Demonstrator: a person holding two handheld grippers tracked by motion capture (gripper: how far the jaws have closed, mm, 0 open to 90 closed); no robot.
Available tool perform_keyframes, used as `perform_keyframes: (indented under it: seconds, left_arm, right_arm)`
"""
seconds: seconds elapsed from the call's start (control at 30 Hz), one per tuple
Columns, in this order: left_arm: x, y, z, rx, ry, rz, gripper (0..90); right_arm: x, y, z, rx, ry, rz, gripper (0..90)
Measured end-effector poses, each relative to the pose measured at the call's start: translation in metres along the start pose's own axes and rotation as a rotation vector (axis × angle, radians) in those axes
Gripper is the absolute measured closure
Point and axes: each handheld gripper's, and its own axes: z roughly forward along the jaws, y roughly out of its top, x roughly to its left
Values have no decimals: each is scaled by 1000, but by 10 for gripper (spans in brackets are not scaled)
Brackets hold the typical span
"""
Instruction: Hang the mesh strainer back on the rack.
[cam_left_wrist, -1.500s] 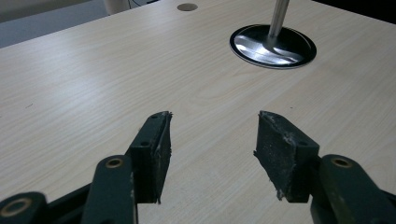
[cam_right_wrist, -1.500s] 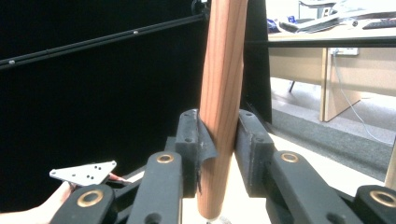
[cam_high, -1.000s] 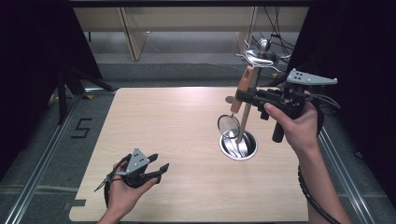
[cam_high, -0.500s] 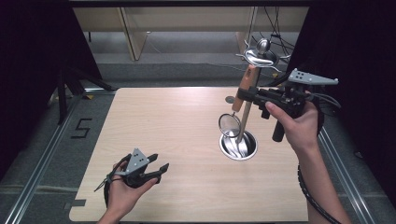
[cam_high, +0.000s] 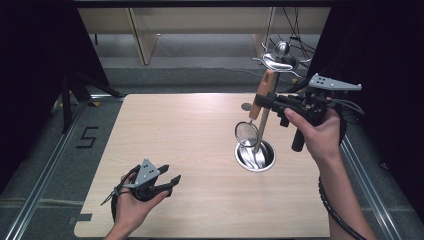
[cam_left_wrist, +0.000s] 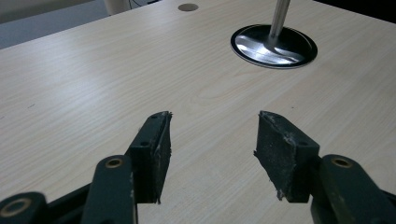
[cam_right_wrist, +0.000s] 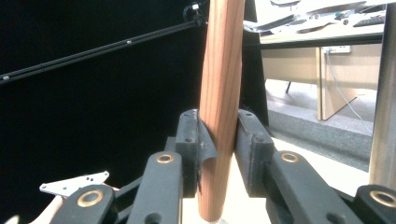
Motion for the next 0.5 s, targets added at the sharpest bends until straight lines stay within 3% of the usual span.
perform_keyframes:
  seconds: [0.5]
  left_arm:
    - [0,0,0,-1,0,1,444]
  right_arm:
    - [-3,-1,0,13,-4,44,734]
